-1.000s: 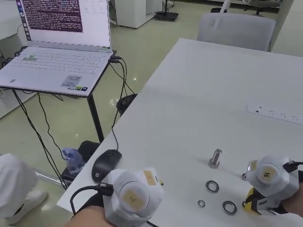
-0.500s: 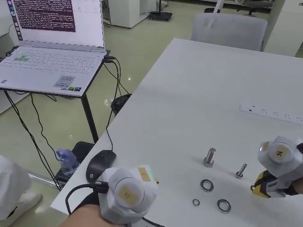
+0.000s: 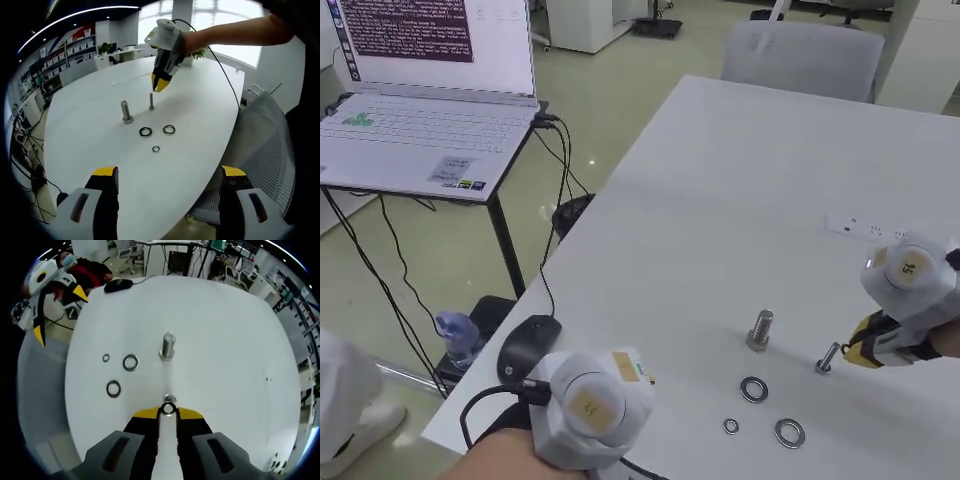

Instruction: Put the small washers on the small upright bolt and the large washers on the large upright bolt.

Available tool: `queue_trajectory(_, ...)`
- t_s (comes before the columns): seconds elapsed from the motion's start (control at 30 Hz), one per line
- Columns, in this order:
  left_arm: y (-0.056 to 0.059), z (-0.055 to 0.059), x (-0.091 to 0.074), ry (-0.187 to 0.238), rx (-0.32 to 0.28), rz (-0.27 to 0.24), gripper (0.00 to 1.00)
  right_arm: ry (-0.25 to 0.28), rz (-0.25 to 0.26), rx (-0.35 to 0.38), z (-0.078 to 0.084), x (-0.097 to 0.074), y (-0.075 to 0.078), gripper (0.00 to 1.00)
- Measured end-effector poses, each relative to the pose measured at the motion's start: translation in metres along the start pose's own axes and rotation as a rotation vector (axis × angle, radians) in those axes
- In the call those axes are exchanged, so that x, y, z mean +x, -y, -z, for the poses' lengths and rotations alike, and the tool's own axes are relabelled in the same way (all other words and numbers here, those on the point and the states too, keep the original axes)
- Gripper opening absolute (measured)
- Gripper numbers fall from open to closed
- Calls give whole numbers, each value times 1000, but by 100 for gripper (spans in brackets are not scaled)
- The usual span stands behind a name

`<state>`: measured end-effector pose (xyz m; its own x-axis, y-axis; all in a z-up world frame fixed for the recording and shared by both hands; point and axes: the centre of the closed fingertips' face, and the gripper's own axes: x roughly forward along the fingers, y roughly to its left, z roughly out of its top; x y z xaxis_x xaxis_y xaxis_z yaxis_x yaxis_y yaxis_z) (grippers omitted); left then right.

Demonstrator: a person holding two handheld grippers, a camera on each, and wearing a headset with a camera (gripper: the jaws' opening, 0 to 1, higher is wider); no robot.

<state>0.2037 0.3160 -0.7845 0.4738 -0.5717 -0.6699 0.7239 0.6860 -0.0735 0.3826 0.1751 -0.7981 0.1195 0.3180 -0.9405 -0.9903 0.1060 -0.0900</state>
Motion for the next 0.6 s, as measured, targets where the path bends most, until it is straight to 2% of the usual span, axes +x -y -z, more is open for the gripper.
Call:
queue_trajectory(0.23,0,0,2,-3,-2,7,82,1,-3,-8,-7,4,5,13)
queue_trajectory(0.6,-4,2,2,-11,-4,11,79,-26,-18,-15,-2,13,7,13)
